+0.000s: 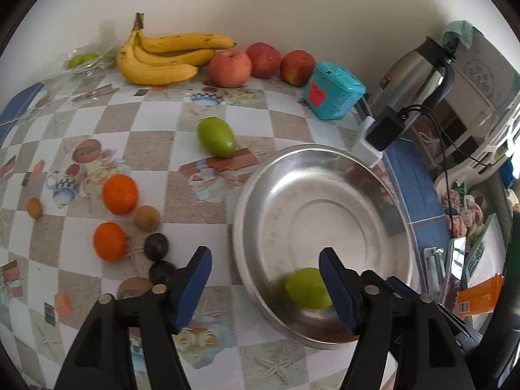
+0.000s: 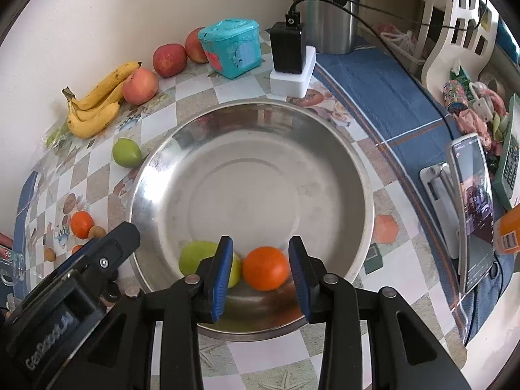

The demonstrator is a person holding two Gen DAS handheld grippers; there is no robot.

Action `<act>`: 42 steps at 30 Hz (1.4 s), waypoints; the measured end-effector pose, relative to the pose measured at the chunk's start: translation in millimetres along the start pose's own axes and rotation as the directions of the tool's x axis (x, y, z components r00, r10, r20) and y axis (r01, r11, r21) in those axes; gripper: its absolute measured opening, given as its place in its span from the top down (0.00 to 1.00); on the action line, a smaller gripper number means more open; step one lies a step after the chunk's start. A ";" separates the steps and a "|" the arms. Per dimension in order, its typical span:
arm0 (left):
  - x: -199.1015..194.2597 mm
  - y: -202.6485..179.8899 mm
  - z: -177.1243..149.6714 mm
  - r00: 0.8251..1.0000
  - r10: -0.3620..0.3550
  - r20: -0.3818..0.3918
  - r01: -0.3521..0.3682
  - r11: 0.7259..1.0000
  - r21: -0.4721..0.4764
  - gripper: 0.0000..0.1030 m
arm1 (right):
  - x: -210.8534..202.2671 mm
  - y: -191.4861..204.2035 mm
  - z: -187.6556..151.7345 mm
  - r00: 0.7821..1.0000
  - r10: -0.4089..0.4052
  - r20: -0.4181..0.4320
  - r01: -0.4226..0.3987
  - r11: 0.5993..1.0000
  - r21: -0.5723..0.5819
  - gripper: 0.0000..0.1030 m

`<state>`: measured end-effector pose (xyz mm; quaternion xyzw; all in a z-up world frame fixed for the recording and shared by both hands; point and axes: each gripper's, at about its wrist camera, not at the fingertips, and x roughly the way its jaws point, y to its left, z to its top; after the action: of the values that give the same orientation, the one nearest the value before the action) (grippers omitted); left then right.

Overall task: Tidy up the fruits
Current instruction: 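Lower both fruits into the steel bowl and open both grippers, then move both tools back over the remaining fruit row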

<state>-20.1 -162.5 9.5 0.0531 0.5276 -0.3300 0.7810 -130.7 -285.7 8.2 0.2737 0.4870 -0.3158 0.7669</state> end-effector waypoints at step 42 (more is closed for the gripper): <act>-84.0 151.5 -6.5 0.958 0.280 0.063 -0.259 0.938 -0.230 0.19 | -25.2 114.5 -26.7 0.998 0.059 0.026 -0.052 0.976 -0.212 0.65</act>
<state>42.3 -3.4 38.6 0.0224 0.5110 -0.1617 0.8439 -68.3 -186.3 34.2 0.1992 0.4973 -0.2452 0.8080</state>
